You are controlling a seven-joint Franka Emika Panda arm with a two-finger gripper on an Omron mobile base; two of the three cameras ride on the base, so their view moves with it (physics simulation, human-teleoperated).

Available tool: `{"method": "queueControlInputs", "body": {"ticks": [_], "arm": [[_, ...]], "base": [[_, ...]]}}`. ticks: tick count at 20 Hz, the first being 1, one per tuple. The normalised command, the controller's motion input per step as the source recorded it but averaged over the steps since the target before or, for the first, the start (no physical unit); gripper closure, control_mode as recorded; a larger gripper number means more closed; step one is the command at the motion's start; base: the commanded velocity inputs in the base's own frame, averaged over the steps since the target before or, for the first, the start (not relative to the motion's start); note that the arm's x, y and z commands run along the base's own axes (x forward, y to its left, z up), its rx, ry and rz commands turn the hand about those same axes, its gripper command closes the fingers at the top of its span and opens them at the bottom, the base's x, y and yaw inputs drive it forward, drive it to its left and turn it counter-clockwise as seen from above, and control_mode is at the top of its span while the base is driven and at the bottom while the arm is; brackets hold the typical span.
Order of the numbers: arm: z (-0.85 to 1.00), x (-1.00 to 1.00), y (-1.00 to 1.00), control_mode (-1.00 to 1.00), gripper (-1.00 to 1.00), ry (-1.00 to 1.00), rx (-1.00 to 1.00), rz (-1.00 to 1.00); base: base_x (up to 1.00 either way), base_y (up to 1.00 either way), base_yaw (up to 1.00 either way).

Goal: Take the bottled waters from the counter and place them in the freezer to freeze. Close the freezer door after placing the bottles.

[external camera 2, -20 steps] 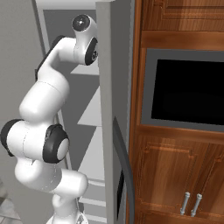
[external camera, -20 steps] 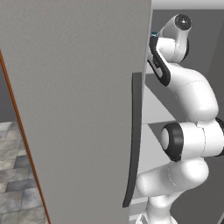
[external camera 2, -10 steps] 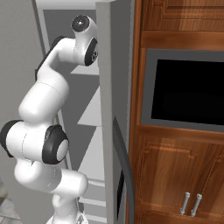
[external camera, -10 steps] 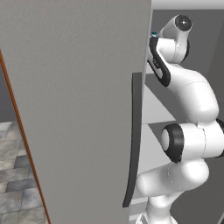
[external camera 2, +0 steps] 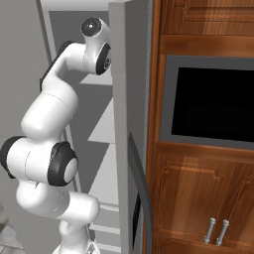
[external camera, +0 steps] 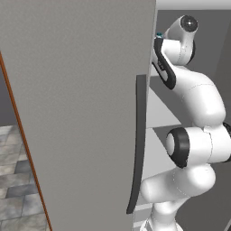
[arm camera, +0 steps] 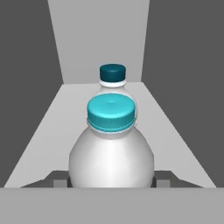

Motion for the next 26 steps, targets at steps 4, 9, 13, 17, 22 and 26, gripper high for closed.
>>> {"method": "queueControlInputs", "body": {"ticks": [4,9,13,17,22,26], "arm": [[0.00,0.00,0.00,-1.00,-1.00,0.00,0.00,0.00],[0.00,0.00,0.00,-1.00,-1.00,0.00,0.00,0.00],[0.01,-0.11,0.00,-1.00,-1.00,0.00,0.00,0.00],[0.03,-0.29,0.00,-1.00,-1.00,-0.04,-0.02,0.00],[0.05,-0.37,0.00,-1.00,-1.00,-0.07,0.00,0.00],[0.00,-0.46,0.00,-1.00,-1.00,-0.01,0.00,0.00]], "base": [[0.00,0.00,0.00],[0.00,0.00,0.00],[0.00,0.00,0.00],[0.00,0.00,0.00],[0.00,0.00,0.00],[0.00,0.00,0.00]]}}
